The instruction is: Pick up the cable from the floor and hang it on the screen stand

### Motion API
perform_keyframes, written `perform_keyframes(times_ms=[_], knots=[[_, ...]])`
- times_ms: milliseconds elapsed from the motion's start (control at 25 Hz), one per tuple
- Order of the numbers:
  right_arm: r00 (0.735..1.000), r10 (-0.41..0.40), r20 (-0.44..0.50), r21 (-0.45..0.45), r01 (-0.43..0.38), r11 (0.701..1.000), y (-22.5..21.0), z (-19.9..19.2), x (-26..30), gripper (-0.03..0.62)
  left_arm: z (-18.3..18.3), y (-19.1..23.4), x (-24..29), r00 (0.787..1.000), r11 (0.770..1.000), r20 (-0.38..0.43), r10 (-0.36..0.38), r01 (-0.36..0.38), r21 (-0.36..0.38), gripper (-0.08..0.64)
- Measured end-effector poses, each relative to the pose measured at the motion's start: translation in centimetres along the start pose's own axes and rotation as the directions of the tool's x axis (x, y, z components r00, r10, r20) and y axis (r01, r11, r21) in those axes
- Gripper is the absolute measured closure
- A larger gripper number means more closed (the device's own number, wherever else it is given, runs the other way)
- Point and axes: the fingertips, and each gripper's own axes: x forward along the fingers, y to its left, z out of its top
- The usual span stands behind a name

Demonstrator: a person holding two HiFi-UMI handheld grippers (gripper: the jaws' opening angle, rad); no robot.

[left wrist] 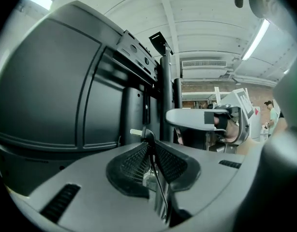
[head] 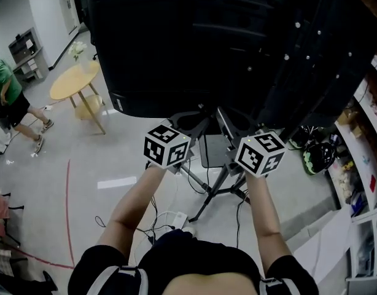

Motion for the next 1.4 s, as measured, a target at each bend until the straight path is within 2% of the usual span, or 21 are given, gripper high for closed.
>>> perform_keyframes(times_ms=[240, 480, 880, 1240, 1400], knots=[[0.999, 0.039, 0.017, -0.090, -0.038, 0.995, 0.6, 2.9, 3.3, 0.566, 2.5, 3.7, -0.1, 0.999, 0.999, 0.024, 0.022, -0.023, 0.037, 0.511], [0.995, 0.089, 0.046, -0.139, -0.082, 0.987, 1.1, 6.4, 5.0, 0.566, 6.1, 4.9, -0.6, 0.997, 0.993, 0.061, 0.041, -0.048, 0.107, 0.512], [0.977, 0.207, 0.050, -0.269, -0.187, 0.945, 2.9, 11.2, 5.9, 0.566, 12.8, 8.9, -1.7, 0.980, 0.973, 0.126, 0.156, -0.174, 0.151, 0.512], [0.958, 0.279, 0.060, -0.324, -0.246, 0.913, 4.4, 14.6, 6.9, 0.566, 20.2, 11.8, -2.9, 0.963, 0.918, 0.144, 0.227, -0.261, 0.297, 0.512], [0.948, 0.312, 0.061, -0.344, -0.273, 0.898, 5.2, 14.6, 6.7, 0.566, 23.2, 12.1, -2.5, 0.961, 0.910, 0.175, 0.214, -0.261, 0.322, 0.512]])
